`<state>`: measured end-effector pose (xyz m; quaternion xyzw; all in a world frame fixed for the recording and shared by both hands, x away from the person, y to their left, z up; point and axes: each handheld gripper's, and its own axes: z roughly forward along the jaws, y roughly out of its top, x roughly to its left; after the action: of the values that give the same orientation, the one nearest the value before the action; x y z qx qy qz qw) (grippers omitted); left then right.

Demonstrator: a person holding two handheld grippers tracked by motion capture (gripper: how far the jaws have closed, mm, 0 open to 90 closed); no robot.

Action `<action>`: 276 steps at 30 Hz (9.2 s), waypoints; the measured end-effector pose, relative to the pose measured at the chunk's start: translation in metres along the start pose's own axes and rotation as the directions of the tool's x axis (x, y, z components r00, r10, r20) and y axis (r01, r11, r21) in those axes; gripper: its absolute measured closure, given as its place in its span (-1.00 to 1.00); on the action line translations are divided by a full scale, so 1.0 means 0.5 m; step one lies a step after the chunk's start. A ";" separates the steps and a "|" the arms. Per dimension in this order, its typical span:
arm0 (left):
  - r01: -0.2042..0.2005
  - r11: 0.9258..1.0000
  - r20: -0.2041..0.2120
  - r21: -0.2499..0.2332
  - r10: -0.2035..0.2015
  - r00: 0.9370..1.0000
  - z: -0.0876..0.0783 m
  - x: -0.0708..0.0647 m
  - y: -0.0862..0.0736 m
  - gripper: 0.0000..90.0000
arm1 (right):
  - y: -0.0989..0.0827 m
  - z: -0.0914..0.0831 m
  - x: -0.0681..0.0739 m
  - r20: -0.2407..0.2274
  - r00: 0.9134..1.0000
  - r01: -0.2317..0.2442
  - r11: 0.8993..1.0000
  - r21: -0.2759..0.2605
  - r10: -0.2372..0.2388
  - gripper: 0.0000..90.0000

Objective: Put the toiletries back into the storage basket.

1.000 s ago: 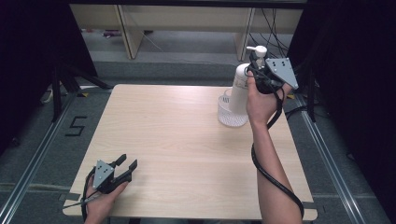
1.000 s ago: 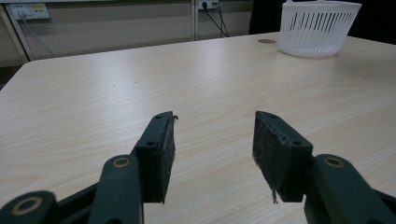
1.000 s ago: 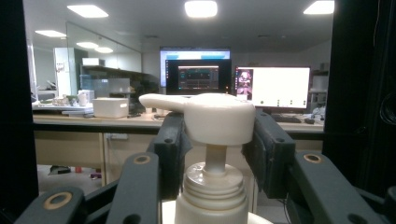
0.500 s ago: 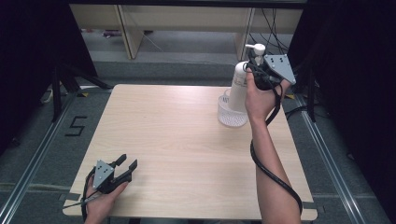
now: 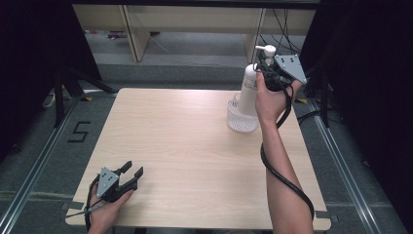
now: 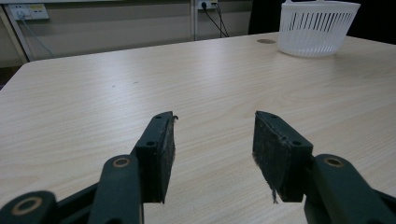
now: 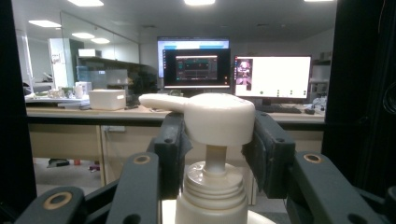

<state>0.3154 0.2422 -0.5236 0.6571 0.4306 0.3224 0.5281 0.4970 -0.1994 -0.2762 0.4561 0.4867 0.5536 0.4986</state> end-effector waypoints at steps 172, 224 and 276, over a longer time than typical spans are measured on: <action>0.001 1.000 0.003 -0.001 -0.001 1.000 0.000 0.000 0.000 0.06 | -0.188 0.091 0.002 -0.014 0.999 0.038 0.960 0.276 -0.035 0.33; -0.012 1.000 0.000 0.003 0.012 1.000 0.000 -0.003 0.000 0.06 | -0.182 -0.017 -0.010 -0.074 0.996 0.062 0.935 0.348 -0.039 -0.42; -0.008 1.000 -0.009 -0.004 0.008 1.000 0.002 -0.005 -0.001 0.05 | -0.316 -0.261 -0.111 -0.178 0.984 0.075 0.895 0.440 0.005 -0.38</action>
<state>0.3151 0.2394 -0.5242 0.6561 0.4298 0.3285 0.5263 0.3894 -0.2609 -0.4486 0.4988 0.6504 0.4562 0.3466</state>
